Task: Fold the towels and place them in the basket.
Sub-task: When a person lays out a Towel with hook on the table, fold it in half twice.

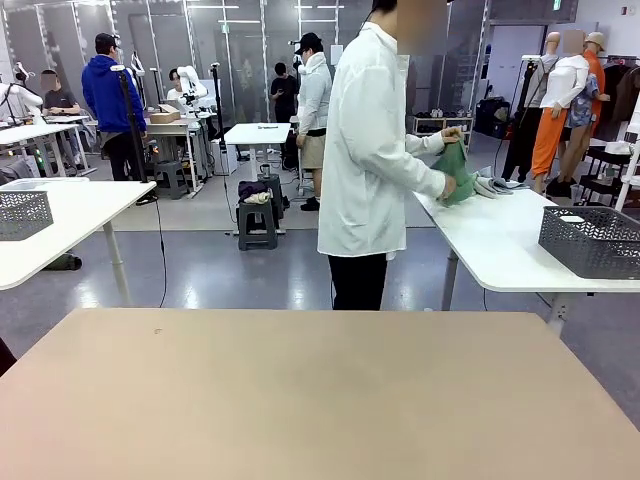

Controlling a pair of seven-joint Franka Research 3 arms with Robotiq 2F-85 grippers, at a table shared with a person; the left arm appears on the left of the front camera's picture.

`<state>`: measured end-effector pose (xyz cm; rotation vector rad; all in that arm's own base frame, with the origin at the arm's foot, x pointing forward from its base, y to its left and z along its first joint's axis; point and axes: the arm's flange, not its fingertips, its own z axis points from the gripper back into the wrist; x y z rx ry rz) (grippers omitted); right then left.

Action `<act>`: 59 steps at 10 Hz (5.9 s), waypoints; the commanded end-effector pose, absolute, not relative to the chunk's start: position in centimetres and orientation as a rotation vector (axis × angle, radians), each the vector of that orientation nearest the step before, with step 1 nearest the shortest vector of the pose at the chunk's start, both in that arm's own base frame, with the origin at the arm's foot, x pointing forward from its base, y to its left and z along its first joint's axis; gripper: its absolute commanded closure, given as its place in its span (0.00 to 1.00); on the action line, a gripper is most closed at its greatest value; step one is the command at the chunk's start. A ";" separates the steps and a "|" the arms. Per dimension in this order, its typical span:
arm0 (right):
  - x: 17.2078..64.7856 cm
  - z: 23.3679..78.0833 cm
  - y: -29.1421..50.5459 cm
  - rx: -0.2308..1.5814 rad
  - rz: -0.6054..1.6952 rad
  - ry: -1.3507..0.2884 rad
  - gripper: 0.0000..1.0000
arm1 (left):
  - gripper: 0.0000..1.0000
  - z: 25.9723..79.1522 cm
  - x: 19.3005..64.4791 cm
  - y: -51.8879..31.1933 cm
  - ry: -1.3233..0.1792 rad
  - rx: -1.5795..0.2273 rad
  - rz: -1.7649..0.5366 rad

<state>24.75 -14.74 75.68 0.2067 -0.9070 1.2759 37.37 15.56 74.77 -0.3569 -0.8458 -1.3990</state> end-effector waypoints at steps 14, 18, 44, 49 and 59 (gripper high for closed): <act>24.7 75.7 -14.7 0.209 1.276 -0.908 0.00 | 0.00 74.7 37.4 15.5 -0.847 -0.357 -1.398; 24.7 75.7 -14.7 0.209 1.276 -0.908 0.00 | 0.00 74.7 37.4 15.5 -0.847 -0.357 -1.398; 25.1 75.8 -12.6 0.197 1.308 -0.865 0.00 | 0.00 75.5 36.9 13.1 -0.801 -0.265 -1.435; 29.1 71.1 3.3 0.131 1.361 -0.650 0.00 | 0.00 72.5 36.4 -3.1 -0.585 -0.084 -1.630; 33.4 53.8 17.3 -0.003 1.335 -0.306 0.00 | 0.00 53.3 38.9 -14.0 -0.138 0.135 -1.627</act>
